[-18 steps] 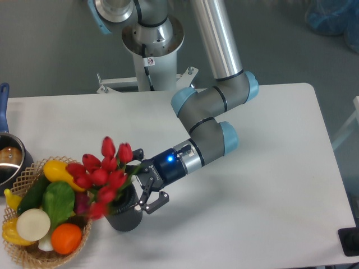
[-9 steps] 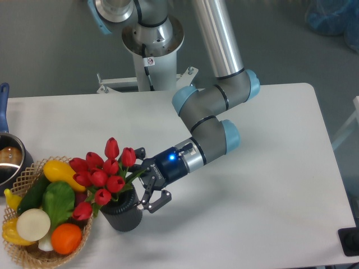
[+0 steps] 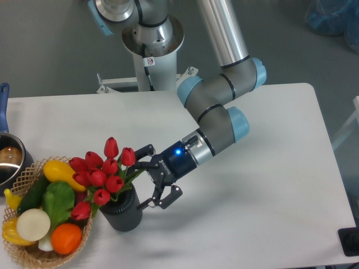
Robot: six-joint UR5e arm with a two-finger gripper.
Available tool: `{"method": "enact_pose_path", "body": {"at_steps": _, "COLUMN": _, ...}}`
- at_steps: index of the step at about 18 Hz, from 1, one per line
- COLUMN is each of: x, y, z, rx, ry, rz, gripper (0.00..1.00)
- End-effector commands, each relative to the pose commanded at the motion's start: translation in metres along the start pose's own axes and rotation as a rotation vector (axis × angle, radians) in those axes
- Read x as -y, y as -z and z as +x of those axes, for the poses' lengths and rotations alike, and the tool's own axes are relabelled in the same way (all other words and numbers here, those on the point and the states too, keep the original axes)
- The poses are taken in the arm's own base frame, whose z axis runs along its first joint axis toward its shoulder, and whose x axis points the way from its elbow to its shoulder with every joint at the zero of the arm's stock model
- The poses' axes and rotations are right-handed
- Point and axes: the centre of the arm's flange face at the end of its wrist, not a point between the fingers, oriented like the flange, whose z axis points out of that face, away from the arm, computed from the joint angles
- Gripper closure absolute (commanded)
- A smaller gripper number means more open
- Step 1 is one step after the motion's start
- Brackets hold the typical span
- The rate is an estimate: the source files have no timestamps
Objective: Insert the flowers into the vase
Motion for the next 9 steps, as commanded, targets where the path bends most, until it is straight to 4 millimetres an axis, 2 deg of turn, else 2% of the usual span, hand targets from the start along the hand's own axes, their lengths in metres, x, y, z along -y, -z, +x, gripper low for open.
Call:
{"method": "enact_pose_path", "body": {"at_steps": 2, "x": -0.002, "y": 0.014, "z": -0.01, "rx": 0.021, "ry": -0.008, "rz": -0.06, "gripper": 0.0}}
{"method": "enact_pose_path", "body": {"at_steps": 5, "x": 0.01, "y": 0.047, "z": -0.019, "rx": 0.075, "ry": 0.012, "rz": -0.194, "gripper": 0.0}}
{"method": "enact_pose_path", "body": {"at_steps": 7, "x": 0.007, "y": 0.074, "z": -0.024, "rx": 0.119, "ry": 0.036, "rz": -0.311, "gripper": 0.0}}
{"method": "enact_pose_path", "body": {"at_steps": 9, "x": 0.017, "y": 0.093, "z": -0.025, "rx": 0.151, "ry": 0.02, "rz": -0.381, "gripper": 0.0}}
